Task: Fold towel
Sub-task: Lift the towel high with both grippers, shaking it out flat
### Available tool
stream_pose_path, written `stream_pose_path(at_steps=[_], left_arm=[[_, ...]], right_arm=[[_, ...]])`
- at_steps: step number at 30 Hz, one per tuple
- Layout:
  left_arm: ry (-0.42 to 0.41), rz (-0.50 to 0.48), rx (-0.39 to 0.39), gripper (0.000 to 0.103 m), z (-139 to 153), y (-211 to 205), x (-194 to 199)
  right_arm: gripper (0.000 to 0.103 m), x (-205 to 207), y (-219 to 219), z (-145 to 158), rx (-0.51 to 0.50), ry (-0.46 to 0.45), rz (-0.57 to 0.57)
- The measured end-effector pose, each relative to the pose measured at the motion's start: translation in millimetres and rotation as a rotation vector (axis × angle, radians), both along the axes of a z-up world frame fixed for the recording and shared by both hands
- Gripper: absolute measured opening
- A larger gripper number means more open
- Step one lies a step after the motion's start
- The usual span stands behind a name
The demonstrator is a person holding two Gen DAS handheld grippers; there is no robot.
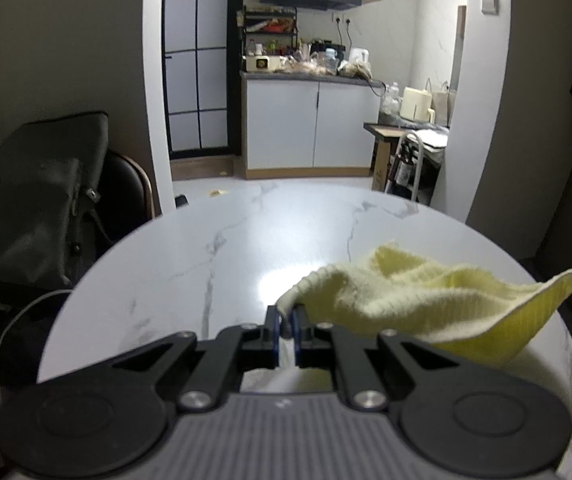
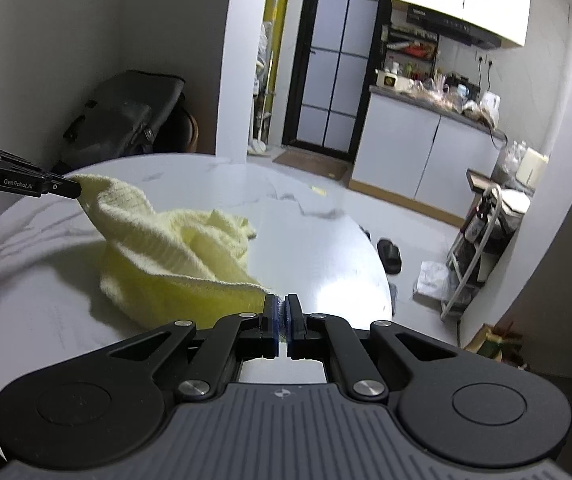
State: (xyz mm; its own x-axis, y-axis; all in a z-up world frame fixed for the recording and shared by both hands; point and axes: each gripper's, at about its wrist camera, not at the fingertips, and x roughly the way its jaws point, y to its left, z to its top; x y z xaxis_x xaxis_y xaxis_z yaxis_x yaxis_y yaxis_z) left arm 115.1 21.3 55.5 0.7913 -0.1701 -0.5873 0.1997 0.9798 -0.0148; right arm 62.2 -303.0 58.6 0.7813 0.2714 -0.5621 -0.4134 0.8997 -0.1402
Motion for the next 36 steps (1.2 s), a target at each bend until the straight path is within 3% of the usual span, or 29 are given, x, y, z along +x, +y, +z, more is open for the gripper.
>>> stream_pose_path(at_steps=[14, 29, 36], left_arm=[[-0.171, -0.005, 0.061, 0.007, 85.3, 1.9, -9.7], [-0.322, 0.017, 0.099, 0.007, 153.9, 5.8, -16.6], [-0.339, 0.017, 0.09, 0.007, 171.8, 10.7, -17.0]], right_arm=[[0.004, 16.1, 22.8, 75.4, -0.025, -0.196, 0.083], [0.004, 19.1, 41.8, 155.2, -0.072, -0.416, 0.109], [0.004, 20.5, 51.9, 175.4, -0.079, -0.463, 0.126]])
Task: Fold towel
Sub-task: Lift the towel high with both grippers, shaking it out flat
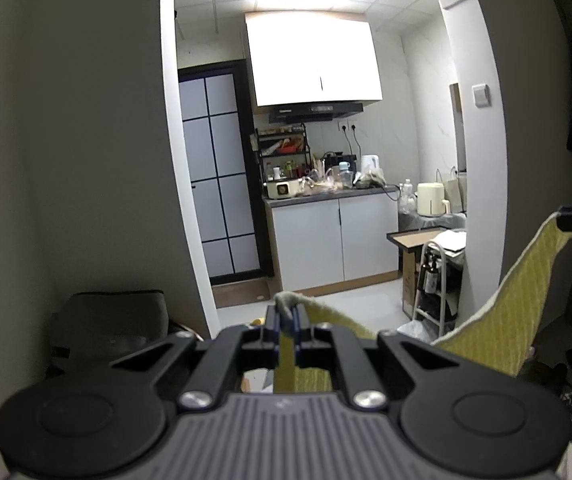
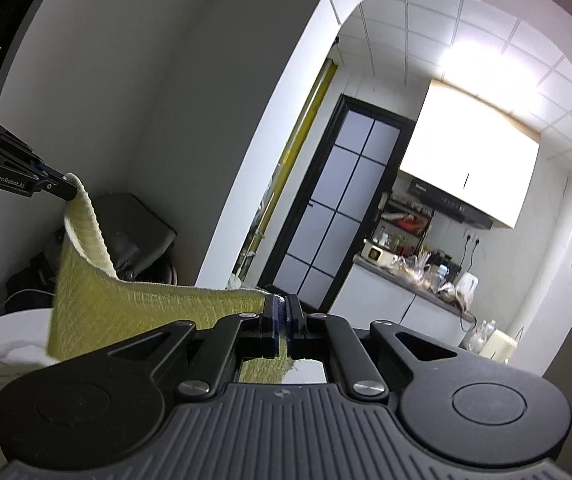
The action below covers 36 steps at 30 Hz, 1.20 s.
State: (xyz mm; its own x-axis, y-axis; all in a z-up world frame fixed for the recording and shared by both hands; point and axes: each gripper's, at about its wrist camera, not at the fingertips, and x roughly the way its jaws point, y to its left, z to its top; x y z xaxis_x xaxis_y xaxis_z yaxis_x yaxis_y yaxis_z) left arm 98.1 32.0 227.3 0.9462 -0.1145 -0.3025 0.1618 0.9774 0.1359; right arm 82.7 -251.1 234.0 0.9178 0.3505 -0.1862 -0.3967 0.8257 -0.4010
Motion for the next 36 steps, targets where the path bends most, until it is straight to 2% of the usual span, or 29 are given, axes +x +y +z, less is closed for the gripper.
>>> stream_pose_path(at_steps=[7, 21, 26, 36], left_arm=[[0.009, 0.01, 0.007, 0.007, 11.2, 8.7, -1.6], [0.035, 0.001, 0.034, 0.007, 17.0, 18.2, 8.2], [0.048, 0.002, 0.017, 0.007, 14.8, 21.1, 23.8], [0.019, -0.005, 0.022, 0.007, 27.3, 18.0, 64.5]], right_arm=[[0.004, 4.3, 4.4, 9.3, 0.016, -0.005, 0.017], [0.004, 15.2, 14.1, 8.5, 0.017, 0.0, 0.026], [0.004, 29.2, 16.9, 9.2, 0.012, 0.006, 0.024], [0.004, 62.4, 16.6, 22.0, -0.004, -0.022, 0.005]])
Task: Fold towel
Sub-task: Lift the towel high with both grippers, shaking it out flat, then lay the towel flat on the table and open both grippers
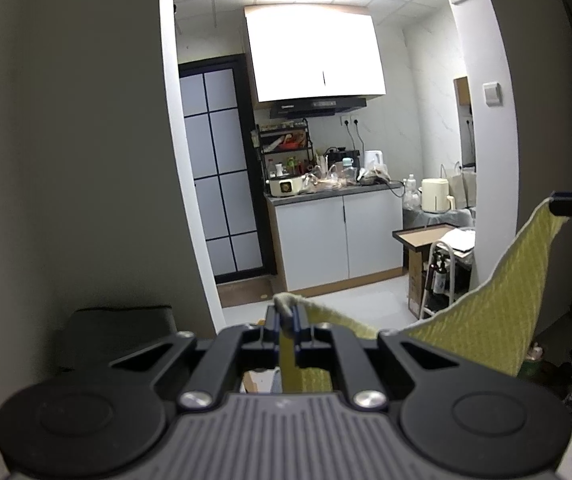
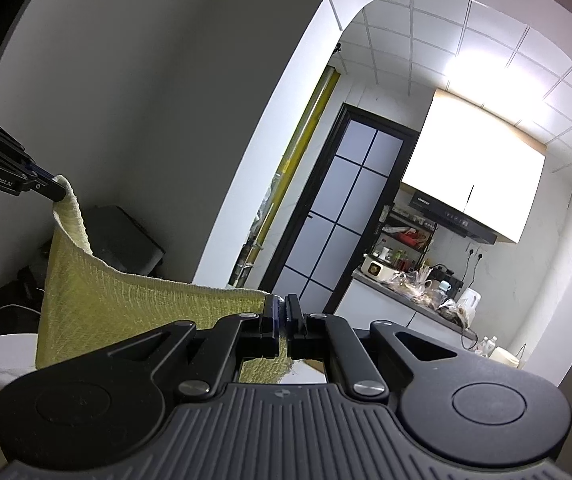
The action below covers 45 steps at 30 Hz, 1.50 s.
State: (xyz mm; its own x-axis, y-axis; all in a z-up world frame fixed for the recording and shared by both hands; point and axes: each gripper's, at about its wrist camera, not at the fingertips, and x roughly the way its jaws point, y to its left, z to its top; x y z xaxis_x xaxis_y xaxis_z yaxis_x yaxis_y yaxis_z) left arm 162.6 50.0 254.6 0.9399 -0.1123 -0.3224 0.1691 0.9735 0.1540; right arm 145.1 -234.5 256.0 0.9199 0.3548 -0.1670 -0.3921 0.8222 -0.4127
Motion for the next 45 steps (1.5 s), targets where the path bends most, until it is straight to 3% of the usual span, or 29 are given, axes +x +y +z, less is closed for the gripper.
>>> stream_pose_path(at_steps=[10, 17, 26, 35, 45], left_arm=[[0.0, 0.014, -0.01, 0.007, -3.2, 2.2, 43.0], [0.06, 0.021, -0.019, 0.007, -34.4, 6.8, 41.0], [0.183, 0.03, -0.048, 0.007, -89.9, 17.7, 12.2], [0.269, 0.034, -0.068, 0.007, -128.7, 18.8, -33.5], [0.363, 0.032, -0.092, 0.007, -183.8, 26.1, -57.1]], right_arm=[[0.004, 44.4, 3.5, 2.9, 0.007, -0.015, -0.022], [0.004, 48.9, 1.4, -24.6, 0.002, 0.052, -0.026], [0.004, 20.0, -5.2, -91.3, -0.027, 0.225, -0.012], [0.004, -17.9, -10.5, -127.4, -0.03, 0.321, 0.003], [0.004, -48.4, -15.0, -173.6, -0.065, 0.417, 0.0]])
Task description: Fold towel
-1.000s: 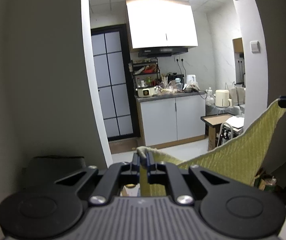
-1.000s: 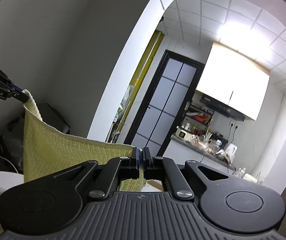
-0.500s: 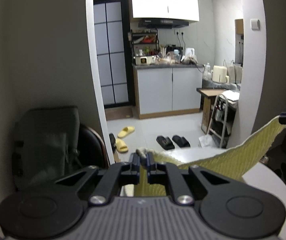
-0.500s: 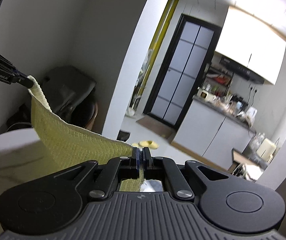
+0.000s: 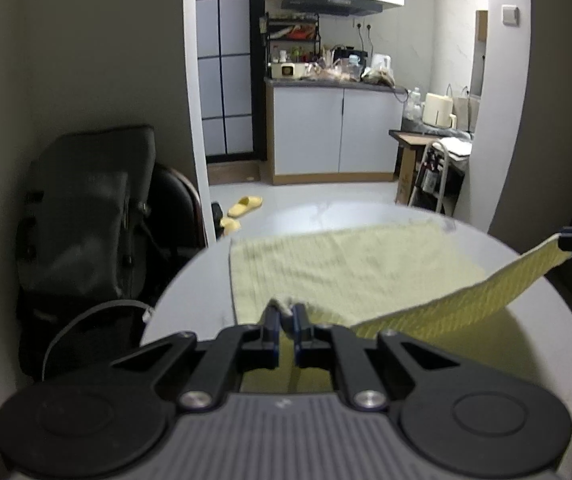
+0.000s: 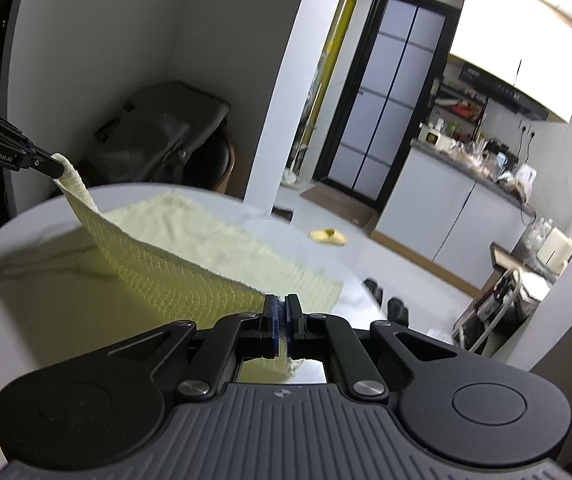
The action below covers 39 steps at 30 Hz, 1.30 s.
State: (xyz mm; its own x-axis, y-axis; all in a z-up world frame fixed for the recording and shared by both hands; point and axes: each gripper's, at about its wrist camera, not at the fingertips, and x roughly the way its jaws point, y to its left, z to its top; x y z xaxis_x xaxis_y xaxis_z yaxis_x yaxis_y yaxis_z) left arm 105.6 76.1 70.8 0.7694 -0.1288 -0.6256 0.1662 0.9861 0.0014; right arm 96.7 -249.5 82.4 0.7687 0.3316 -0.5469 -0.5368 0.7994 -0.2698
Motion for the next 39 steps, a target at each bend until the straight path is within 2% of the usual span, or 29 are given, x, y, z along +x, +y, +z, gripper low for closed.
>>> stream_pose_path(at_steps=[3, 5, 7, 9, 11, 13, 14, 16, 18, 23, 27, 30, 36, 38, 39], left_arm=[[0.04, -0.031, -0.023, 0.007, -17.1, 4.0, -2.6], [0.077, -0.076, -0.012, 0.009, -33.5, 8.7, -5.4], [0.099, -0.096, -0.015, 0.013, -42.3, 12.5, -7.7], [0.125, -0.124, -0.018, 0.026, -51.7, 19.7, -12.1], [0.139, -0.134, -0.013, 0.055, -55.9, 22.0, -15.1], [0.144, -0.146, -0.024, 0.07, -55.6, 30.8, -21.3], [0.138, -0.15, -0.013, 0.072, -54.3, 31.5, -24.3], [0.13, -0.16, 0.026, 0.074, -50.8, 34.8, -31.3], [0.131, -0.162, 0.043, 0.079, -49.9, 36.9, -37.4], [0.143, -0.166, 0.081, 0.08, -54.7, 43.3, -45.9], [0.141, -0.162, 0.074, 0.08, -57.9, 42.9, -48.6], [0.108, -0.182, 0.09, 0.077, -57.8, 36.7, -51.8], [0.077, -0.206, 0.047, 0.061, -50.7, 29.1, -38.3], [0.075, -0.215, 0.03, 0.047, -50.2, 26.3, -31.7], [0.08, -0.221, 0.032, 0.043, -51.7, 23.8, -28.1]], right_arm=[[0.004, -10.2, 4.1, -13.7, -0.031, 0.017, 0.013], [0.004, -17.4, 7.3, -23.4, -0.045, 0.032, 0.021], [0.004, -25.1, 11.2, -34.1, -0.056, 0.059, 0.036], [0.007, -33.7, 12.8, -42.4, -0.066, 0.087, 0.058], [0.007, -36.5, 11.7, -45.9, -0.074, 0.11, 0.06], [0.01, -38.7, 8.7, -47.9, -0.07, 0.129, 0.051], [0.014, -39.4, 6.5, -48.5, -0.065, 0.14, 0.045], [0.035, -42.5, 2.3, -49.5, -0.052, 0.153, 0.033], [0.04, -46.4, -0.2, -51.5, -0.048, 0.153, 0.029], [0.04, -54.7, -5.6, -55.6, -0.067, 0.166, 0.024], [0.04, -59.2, -11.9, -56.4, -0.072, 0.156, 0.003], [0.04, -64.4, -17.9, -55.6, -0.069, 0.145, -0.01], [0.038, -69.5, -29.9, -52.2, 0.008, 0.133, -0.028], [0.028, -69.0, -28.9, -50.8, 0.043, 0.13, -0.015], [0.017, -67.8, -25.2, -52.8, 0.042, 0.122, -0.001]])
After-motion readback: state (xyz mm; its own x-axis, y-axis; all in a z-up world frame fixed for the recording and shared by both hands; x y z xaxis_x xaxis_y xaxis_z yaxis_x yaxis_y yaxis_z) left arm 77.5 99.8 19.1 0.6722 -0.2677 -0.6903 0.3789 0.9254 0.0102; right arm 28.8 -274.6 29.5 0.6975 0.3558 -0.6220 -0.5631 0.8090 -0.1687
